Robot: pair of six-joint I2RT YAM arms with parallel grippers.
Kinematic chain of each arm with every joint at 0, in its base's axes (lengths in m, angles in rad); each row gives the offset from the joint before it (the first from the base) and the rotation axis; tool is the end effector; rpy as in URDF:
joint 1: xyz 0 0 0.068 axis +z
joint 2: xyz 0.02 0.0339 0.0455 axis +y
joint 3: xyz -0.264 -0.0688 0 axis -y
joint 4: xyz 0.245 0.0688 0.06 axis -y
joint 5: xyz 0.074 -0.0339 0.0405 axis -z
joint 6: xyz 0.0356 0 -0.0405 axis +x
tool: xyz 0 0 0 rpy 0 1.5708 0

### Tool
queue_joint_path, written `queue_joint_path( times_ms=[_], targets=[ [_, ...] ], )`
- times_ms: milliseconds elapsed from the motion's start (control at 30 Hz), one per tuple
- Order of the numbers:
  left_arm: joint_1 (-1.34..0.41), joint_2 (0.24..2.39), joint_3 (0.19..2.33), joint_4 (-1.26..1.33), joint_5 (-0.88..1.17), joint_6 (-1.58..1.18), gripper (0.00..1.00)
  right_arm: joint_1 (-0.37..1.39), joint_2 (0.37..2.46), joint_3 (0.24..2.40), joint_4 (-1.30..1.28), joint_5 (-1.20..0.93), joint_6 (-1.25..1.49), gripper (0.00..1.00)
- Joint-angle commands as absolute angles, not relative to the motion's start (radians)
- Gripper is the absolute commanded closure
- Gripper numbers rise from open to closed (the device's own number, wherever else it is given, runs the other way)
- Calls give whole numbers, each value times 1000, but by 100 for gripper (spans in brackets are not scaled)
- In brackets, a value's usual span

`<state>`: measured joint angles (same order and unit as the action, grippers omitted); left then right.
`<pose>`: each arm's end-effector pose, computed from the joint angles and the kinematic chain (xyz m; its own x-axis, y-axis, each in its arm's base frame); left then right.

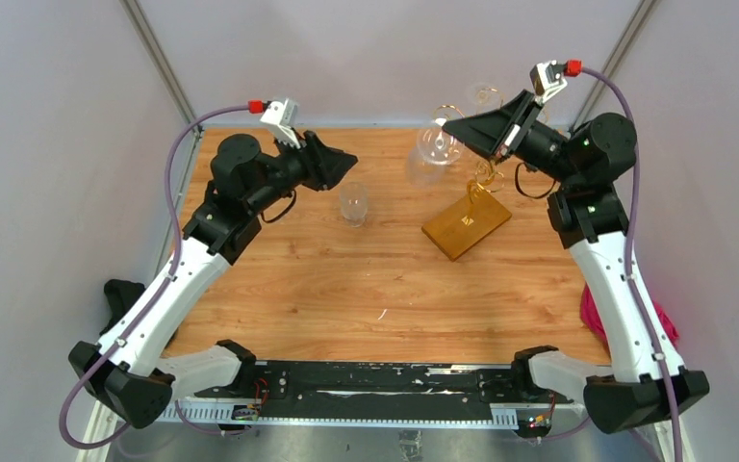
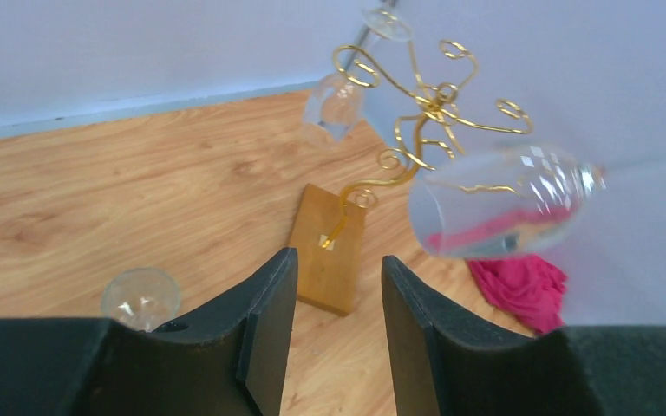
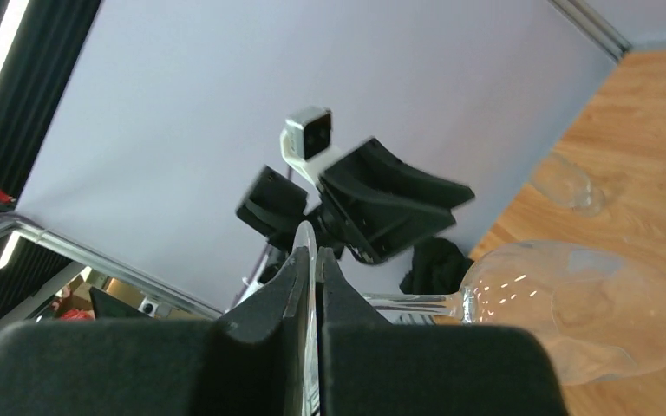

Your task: Take the wine glass off the wine glass rack

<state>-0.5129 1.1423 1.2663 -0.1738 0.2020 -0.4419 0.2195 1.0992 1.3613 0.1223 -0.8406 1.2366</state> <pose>0.2185 -0.1312 0.4381 -0.3195 -0.3009 -0.8985 0.5738 0.6932 -0.4362 0.2009 0.0720 0.5068 -0.6540 0.4997 -0.5680 -0.6145 0.0871 0.7841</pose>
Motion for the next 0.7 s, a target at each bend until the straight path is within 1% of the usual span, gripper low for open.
queue_joint_path(
  times_ms=[0,33,133,267,333,367,400,467,500,533,667],
  targets=[
    [-448,1079,1166,111,455,-567,54,233,1171,1448,529,-828,1394,100],
    [-424,1072,1140,150,497,-604,54,234,1191,1467,565,-827,1415,100],
    [-368,1057,1063,371,618,-719,53,235,1243,1521,670,-822,1473,100],
    [-332,1075,974,720,740,-892,49,263,1311,1558,801,-822,1572,100],
    [-321,1123,943,960,793,-1062,48,306,1335,1574,824,-827,1579,100],
    [-315,1153,933,1131,816,-1145,48,322,1346,1582,831,-828,1580,100],
    [-308,1187,929,1215,825,-1230,48,336,1354,1588,835,-830,1577,100],
    [-285,1264,927,1511,822,-1411,48,353,1361,1587,858,-825,1585,100],
    [-273,1301,930,1569,820,-1487,48,356,1362,1587,872,-823,1592,100],
    [-264,1320,930,1576,818,-1500,49,359,1360,1585,880,-820,1596,100],
    [-253,1331,905,1577,809,-1465,50,359,1338,1585,875,-818,1586,100]
  ],
)
